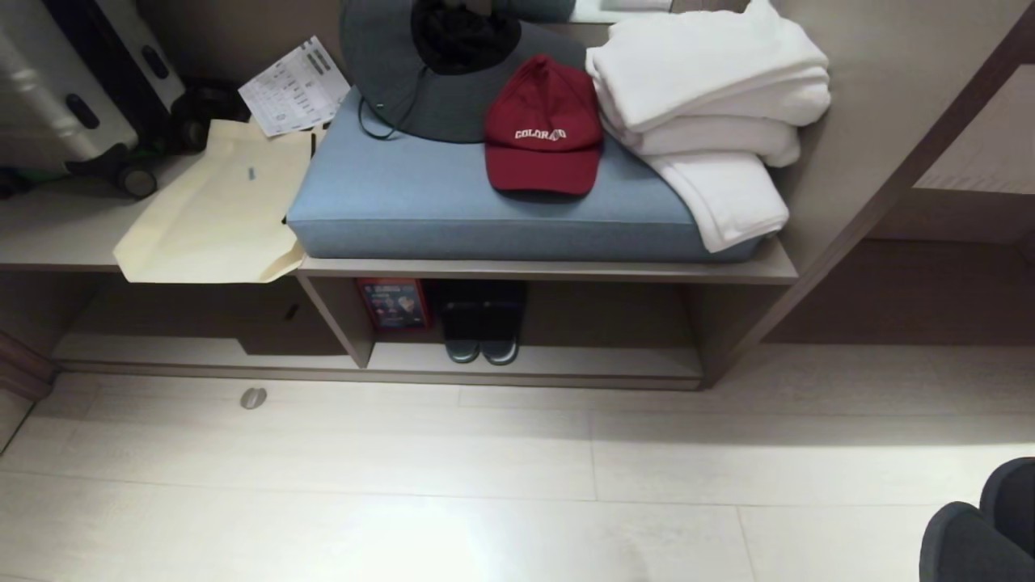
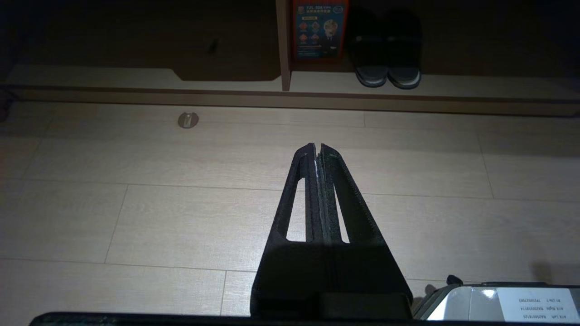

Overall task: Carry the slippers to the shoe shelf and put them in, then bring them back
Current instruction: Place the slippers on the floor

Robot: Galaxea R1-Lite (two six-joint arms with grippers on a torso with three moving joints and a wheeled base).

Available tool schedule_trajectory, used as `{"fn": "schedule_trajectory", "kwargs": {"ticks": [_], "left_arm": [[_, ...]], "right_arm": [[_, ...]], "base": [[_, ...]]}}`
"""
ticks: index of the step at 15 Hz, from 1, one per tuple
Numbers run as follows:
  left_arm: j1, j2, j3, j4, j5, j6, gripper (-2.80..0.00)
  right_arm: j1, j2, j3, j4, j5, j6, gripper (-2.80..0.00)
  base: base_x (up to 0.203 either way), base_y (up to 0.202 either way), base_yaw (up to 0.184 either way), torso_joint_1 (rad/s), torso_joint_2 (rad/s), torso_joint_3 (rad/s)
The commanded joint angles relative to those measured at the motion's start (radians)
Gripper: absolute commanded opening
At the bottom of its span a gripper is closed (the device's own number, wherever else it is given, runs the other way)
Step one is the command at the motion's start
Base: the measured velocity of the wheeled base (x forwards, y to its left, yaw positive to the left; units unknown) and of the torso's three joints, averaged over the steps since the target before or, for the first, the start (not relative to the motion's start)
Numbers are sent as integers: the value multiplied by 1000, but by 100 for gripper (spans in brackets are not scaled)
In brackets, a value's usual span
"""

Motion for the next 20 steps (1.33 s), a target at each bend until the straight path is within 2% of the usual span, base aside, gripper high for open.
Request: {"fn": "schedule_trajectory", "kwargs": {"ticks": [1, 20], "left_arm": [[-1, 1, 0, -1, 1, 0, -280], [-1, 1, 0, -1, 1, 0, -280]], "right_arm": [[0, 2, 2, -1, 0, -1, -280], [0, 2, 2, 1, 0, -1, -280]], "base": [[0, 0, 0, 2, -3, 202], [0, 0, 0, 3, 2, 202]]}}
